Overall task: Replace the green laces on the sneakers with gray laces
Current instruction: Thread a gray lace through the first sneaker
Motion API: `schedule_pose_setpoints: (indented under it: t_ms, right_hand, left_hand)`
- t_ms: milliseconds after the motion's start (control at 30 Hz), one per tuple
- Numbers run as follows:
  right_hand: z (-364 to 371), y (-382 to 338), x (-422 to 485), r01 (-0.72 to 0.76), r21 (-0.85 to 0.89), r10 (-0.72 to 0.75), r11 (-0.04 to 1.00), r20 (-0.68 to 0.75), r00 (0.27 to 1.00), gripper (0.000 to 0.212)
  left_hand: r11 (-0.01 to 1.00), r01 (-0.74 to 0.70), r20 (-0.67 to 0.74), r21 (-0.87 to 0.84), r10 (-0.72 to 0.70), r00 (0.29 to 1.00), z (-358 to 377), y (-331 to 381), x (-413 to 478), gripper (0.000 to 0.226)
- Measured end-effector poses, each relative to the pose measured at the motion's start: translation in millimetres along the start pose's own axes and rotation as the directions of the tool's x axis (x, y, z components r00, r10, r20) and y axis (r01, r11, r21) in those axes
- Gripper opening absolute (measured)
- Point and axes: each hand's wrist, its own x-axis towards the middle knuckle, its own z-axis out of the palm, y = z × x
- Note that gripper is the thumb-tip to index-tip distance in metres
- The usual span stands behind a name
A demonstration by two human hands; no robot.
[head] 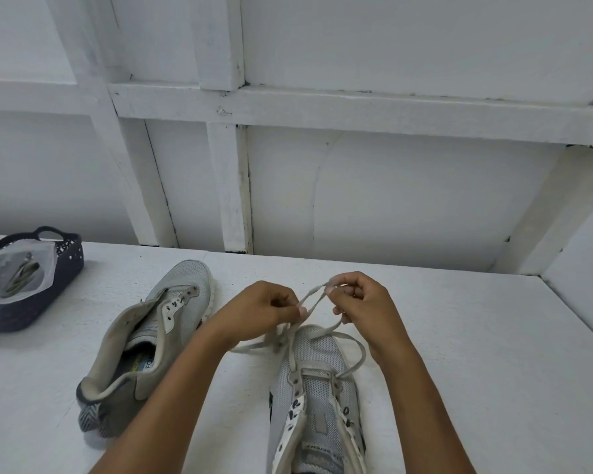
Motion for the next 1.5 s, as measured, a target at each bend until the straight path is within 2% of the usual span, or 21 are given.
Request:
schedule_pose_setpoints:
  t_ms: [100, 200, 300, 467, 500, 600, 700, 833, 900, 1000, 1067, 1133, 1200, 1267, 1367, 1433, 1500]
  right_hand:
    - [0.6, 0.2, 0.1, 0.015, -0.071, -0.013, 0.997, 0.019, 1.000, 0.009]
    - [2.9, -2.5, -1.5, 0.031, -0.133, -0.019, 0.991, 0.086, 0.996, 0.015]
    - [7.1, -2.2, -2.9, 0.005, -0.169, 0.021, 0.986, 0.154, 0.988, 0.025]
    - [11.8, -3.1, -4.9, -0.023, -0.281, 0.048, 0.959, 0.082, 0.995, 0.045]
    - [10.8, -4.4, -5.9, -0.022, -0.308, 0.058, 0.951, 0.108, 0.992, 0.046]
    - [10.2, -4.1, -7.5, -0.006, -0.357, 0.101, 0.934, 0.248, 0.963, 0.036]
    - [9.1, -2.2, -5.7, 0.005, -0.322, 0.074, 0.947, 0.233, 0.970, 0.012]
    - [4.3, -6.0, -7.4, -0.069, -0.240, 0.134, 0.968, 0.264, 0.955, 0.010]
    - [2.1, -5.6, -6.9, -0.092, -0.207, 0.141, 0.974, 0.235, 0.962, 0.010]
    - [1.6, -4.2, -4.9, -0.102, -0.102, 0.120, 0.990, 0.185, 0.975, 0.010]
    - [1.4, -3.4, -3.2, -0.119, -0.007, 0.118, 0.993, 0.157, 0.980, 0.009]
    - [0.9, -2.7, -1.5, -0.141, 0.045, 0.132, 0.989, 0.156, 0.979, 0.007]
    - [0.8, -1.1, -0.7, -0.154, 0.060, 0.143, 0.986, 0.163, 0.976, 0.007]
    - [1.0, 0.3, -0.5, -0.156, 0.075, 0.143, 0.985, 0.152, 0.978, 0.007]
    - [0.8, 0.0, 0.0, -0.139, 0.134, 0.128, 0.981, 0.084, 0.988, 0.006]
    - [-0.6, -1.8, 0.2, -0.110, 0.132, 0.105, 0.985, 0.047, 0.993, 0.006]
    - [-1.8, -3.3, -0.4, -0.070, 0.094, 0.065, 0.993, 0.054, 0.996, 0.006]
  left_hand:
    - [0.991, 0.032, -0.072, -0.130, -0.042, 0.997, -1.4, 3.6, 0.4, 0.017]
    - [0.948, 0.056, -0.084, -0.314, -0.086, 0.993, -1.3, 7.4, 0.4, 0.020]
    - [0.914, 0.066, -0.102, -0.401, -0.116, 0.988, -0.5, 11.0, 0.5, 0.019]
    - [0.837, 0.061, -0.121, -0.543, -0.150, 0.981, 0.5, 12.9, 0.6, 0.016]
    - [0.823, 0.052, -0.130, -0.566, -0.151, 0.980, 0.2, 13.1, 0.0, 0.016]
    - [0.772, 0.030, -0.146, -0.634, -0.158, 0.977, -2.4, 13.8, -0.3, 0.017]
    - [0.718, -0.003, -0.188, -0.696, -0.178, 0.966, -5.0, 12.9, 2.8, 0.022]
    - [0.563, -0.047, -0.209, -0.825, -0.228, 0.951, -9.7, 8.2, 5.6, 0.025]
    - [0.591, -0.017, -0.215, -0.806, -0.266, 0.940, -12.9, 3.5, 5.7, 0.021]
    - [0.796, 0.065, -0.277, -0.602, -0.285, 0.918, -15.1, -3.8, 7.5, 0.018]
    - [0.889, 0.151, -0.303, -0.432, -0.300, 0.905, -14.5, -8.3, 9.1, 0.016]
    - [0.930, 0.211, -0.307, -0.301, -0.304, 0.902, -13.0, -10.7, 9.6, 0.013]
    - [0.946, 0.215, -0.315, -0.243, -0.287, 0.905, -11.3, -10.7, 8.9, 0.009]
    - [0.944, 0.182, -0.314, -0.276, -0.268, 0.911, -8.8, -8.4, 7.2, 0.010]
    - [0.923, 0.096, -0.315, -0.372, -0.223, 0.923, -6.4, -5.6, 5.2, 0.034]
    - [0.884, 0.009, -0.331, -0.467, -0.184, 0.926, -7.6, -1.7, 3.4, 0.030]
    - [0.786, -0.078, -0.315, -0.613, -0.153, 0.937, -9.8, 3.5, 2.3, 0.026]
